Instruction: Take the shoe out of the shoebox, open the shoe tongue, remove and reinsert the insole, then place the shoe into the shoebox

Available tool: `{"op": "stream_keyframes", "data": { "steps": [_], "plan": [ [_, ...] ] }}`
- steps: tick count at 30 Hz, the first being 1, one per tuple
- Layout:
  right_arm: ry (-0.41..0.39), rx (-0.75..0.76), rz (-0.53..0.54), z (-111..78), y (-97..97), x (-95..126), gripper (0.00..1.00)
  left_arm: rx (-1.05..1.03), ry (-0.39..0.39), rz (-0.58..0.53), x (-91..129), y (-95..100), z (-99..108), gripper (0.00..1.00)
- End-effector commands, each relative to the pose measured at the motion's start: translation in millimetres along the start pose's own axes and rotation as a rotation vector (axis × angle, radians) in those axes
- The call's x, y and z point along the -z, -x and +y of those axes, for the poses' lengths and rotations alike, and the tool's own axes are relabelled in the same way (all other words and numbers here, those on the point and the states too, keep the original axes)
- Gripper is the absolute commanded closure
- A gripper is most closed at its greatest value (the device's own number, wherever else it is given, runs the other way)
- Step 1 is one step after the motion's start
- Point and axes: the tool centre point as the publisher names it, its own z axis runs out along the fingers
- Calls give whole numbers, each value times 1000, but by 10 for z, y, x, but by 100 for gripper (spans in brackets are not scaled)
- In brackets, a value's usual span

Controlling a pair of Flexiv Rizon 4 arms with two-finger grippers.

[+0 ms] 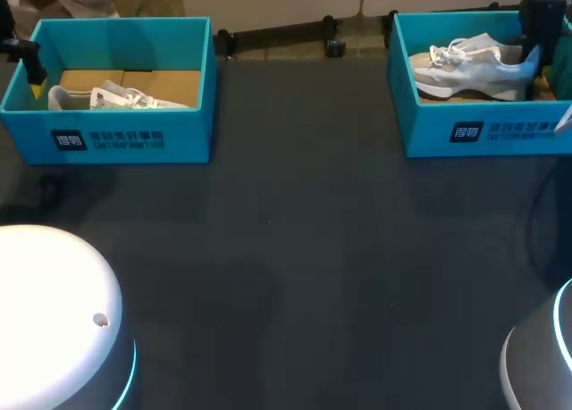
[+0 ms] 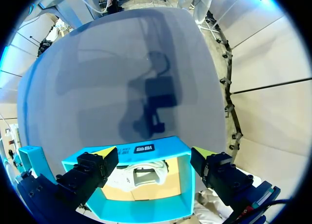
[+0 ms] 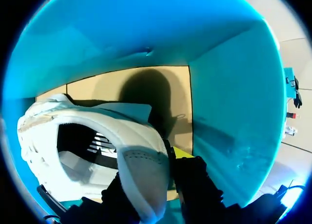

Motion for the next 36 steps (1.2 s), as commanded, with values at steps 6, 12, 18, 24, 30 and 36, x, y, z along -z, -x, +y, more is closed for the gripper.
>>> {"op": "stream_keyframes", "data": {
  "steps": [6,12,18,24,30,36],
  "plan": [
    [43,-23,-37,-13,119,335,100,-1,1,2,2,-1,-7,0],
    [65,-37,-52,-19,187,536,100,-1,1,2,2,-1,-7,0],
    [86,-53,-38,-38,272,715,100,-1,1,2,2,-1,-7,0],
    [98,-68,-41,-101,300,974,100,-1,1,2,2,-1,-7,0],
    [120,-69,-60,-166,331,1342,100,-1,1,2,2,-1,-7,0],
    [142,-69,-73,-225,398,1693,100,-1,1,2,2,-1,-7,0]
  ]
}}
